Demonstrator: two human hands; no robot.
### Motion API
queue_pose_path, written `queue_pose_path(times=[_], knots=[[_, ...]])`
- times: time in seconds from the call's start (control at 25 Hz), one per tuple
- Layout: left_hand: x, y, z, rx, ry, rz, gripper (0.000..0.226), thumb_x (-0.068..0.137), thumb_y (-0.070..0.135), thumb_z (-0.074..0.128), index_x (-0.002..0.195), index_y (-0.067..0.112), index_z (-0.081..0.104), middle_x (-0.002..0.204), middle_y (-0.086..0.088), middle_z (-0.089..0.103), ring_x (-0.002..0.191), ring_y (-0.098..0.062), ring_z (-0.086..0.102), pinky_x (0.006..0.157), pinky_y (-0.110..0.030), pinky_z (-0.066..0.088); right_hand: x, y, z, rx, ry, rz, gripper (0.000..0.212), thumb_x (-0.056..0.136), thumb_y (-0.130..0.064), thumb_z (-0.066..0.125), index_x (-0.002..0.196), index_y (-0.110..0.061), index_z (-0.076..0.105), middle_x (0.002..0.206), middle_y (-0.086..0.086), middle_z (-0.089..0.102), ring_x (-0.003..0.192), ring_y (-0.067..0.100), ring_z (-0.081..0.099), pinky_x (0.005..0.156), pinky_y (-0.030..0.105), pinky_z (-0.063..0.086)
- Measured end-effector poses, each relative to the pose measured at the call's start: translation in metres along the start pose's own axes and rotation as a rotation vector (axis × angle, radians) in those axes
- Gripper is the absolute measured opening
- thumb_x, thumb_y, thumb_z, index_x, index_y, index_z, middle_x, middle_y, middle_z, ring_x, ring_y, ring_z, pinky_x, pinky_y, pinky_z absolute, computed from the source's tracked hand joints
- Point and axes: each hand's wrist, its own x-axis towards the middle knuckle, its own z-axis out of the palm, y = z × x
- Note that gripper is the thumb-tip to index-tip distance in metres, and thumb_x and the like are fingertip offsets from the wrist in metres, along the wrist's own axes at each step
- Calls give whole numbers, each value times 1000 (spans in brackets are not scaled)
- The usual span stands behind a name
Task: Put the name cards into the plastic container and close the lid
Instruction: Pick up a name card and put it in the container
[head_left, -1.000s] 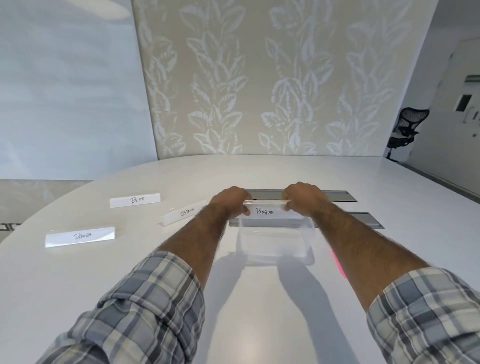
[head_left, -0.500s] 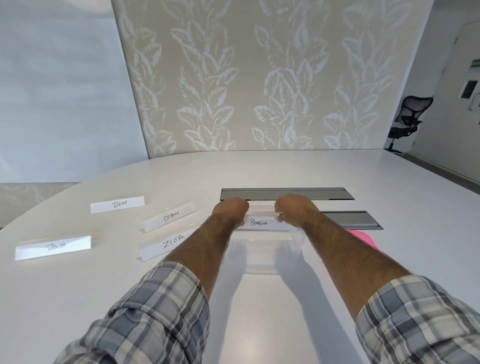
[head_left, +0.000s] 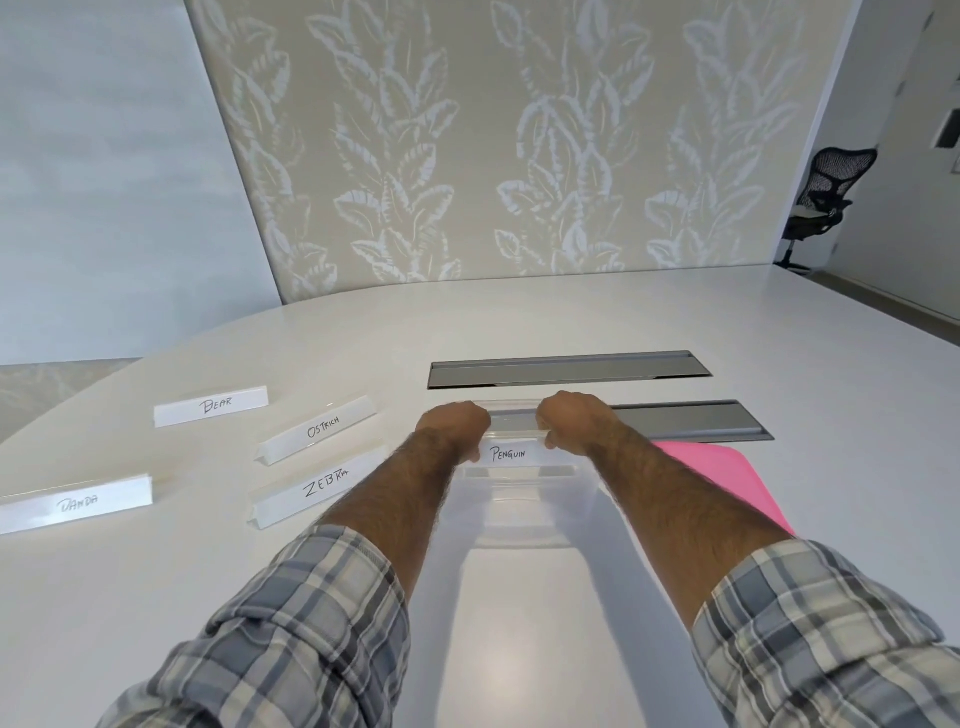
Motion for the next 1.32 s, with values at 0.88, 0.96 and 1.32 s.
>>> queue_pose_path(times=[0.88, 0.96, 1.32], knots=[[16, 2, 28, 57, -52, 11, 42, 85, 18, 75, 125, 13, 63, 130, -6, 63, 116, -30, 62, 79, -34, 46, 12, -7, 20, -134, -78, -47, 21, 87, -3, 57, 106, -8, 66, 107, 9, 70, 95, 28, 67, 71, 31, 47], [15, 2, 28, 47, -45, 15, 41, 86, 18, 74, 125, 13, 63, 130, -6, 63, 116, -29, 62, 77, -32, 44, 11, -8, 19, -150, -69, -51, 24, 88, -2, 54, 108, -8, 66, 108, 8, 69, 94, 26, 66, 72, 31, 45], [-21, -16, -10, -36, 180, -7, 31, 96, 46, 52, 105, 21, 69, 112, -3, 68, 100, -26, 64, 78, -32, 47, 7, -14, -17, 39, 101, -39, 23, 93, -27, 53, 105, -14, 67, 110, 5, 69, 104, 27, 64, 85, 36, 51]])
